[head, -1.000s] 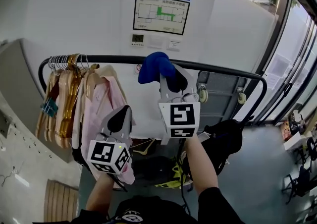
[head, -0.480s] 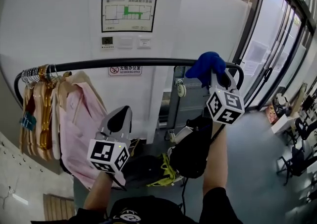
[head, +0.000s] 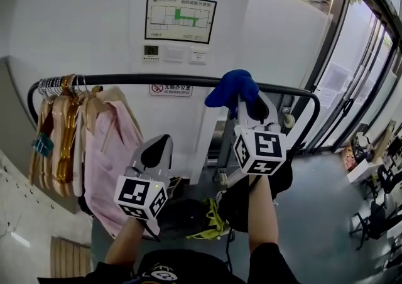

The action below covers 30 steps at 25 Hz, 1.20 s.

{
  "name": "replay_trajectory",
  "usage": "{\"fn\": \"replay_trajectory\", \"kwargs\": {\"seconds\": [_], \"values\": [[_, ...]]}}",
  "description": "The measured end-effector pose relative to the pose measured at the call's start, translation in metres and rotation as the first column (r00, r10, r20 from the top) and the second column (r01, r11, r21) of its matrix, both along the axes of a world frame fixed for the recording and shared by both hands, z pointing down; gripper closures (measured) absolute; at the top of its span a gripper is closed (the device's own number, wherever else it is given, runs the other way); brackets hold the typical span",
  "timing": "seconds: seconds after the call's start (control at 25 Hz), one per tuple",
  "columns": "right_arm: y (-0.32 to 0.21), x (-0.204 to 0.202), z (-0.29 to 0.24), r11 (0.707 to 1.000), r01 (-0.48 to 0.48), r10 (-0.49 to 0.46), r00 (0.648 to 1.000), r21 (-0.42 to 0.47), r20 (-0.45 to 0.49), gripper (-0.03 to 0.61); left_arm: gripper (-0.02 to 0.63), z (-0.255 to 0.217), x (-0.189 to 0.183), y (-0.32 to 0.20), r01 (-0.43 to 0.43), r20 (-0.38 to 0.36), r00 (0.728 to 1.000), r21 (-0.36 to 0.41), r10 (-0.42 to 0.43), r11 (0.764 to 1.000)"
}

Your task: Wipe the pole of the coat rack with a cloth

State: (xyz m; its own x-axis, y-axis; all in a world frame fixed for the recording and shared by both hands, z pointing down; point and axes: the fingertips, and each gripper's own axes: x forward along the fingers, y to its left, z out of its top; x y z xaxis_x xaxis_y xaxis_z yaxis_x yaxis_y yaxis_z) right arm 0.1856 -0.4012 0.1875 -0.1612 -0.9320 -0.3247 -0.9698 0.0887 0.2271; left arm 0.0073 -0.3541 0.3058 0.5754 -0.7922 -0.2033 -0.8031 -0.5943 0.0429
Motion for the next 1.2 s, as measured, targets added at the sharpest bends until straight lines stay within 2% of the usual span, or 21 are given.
{"fn": "replay_trajectory", "kwargs": {"seconds": [0.2, 0.44, 0.56, 0.64, 0.76, 0.84, 1.0, 1.2], "values": [[-0.005, -0.106, 0.001, 0.989, 0.149, -0.148, 0.987, 0.017, -0.066, 0.508, 0.609, 0.0, -0.037, 0.004, 0.086, -0.005, 0.996, -0.001, -0.086, 0.996], [-0.012, -0.22, 0.007, 0.947, 0.321, -0.319, 0.939, -0.007, -0.132, 0.508, 0.61, 0.008, -0.079, 0.01, 0.171, -0.014, 0.985, -0.018, -0.172, 0.985], [-0.012, -0.259, 0.011, 0.923, 0.384, -0.381, 0.911, -0.014, -0.156, 0.508, 0.609, 0.012, -0.09, 0.01, 0.192, -0.018, 0.981, -0.03, -0.193, 0.981], [-0.012, -0.264, 0.012, 0.915, 0.403, -0.4, 0.905, -0.012, -0.141, 0.508, 0.609, 0.014, -0.093, 0.01, 0.196, -0.017, 0.98, -0.036, -0.196, 0.98], [-0.012, -0.247, 0.011, 0.924, 0.383, -0.381, 0.916, -0.01, -0.125, 0.508, 0.61, 0.014, -0.09, 0.009, 0.184, -0.017, 0.983, -0.037, -0.185, 0.982], [-0.012, -0.219, 0.009, 0.937, 0.348, -0.346, 0.931, -0.003, -0.112, 0.508, 0.609, 0.013, -0.084, 0.008, 0.167, -0.019, 0.986, -0.034, -0.168, 0.985], [-0.009, -0.128, 0.004, 0.966, 0.26, -0.26, 0.966, 0.007, -0.018, 0.508, 0.609, 0.013, -0.061, 0.007, 0.116, -0.013, 0.993, -0.028, -0.116, 0.993], [-0.001, -0.007, 0.003, 0.997, 0.078, -0.079, 0.994, 0.01, 0.076, 0.508, 0.609, 0.017, -0.029, 0.004, 0.045, 0.007, 0.999, -0.036, -0.045, 0.998]]}}
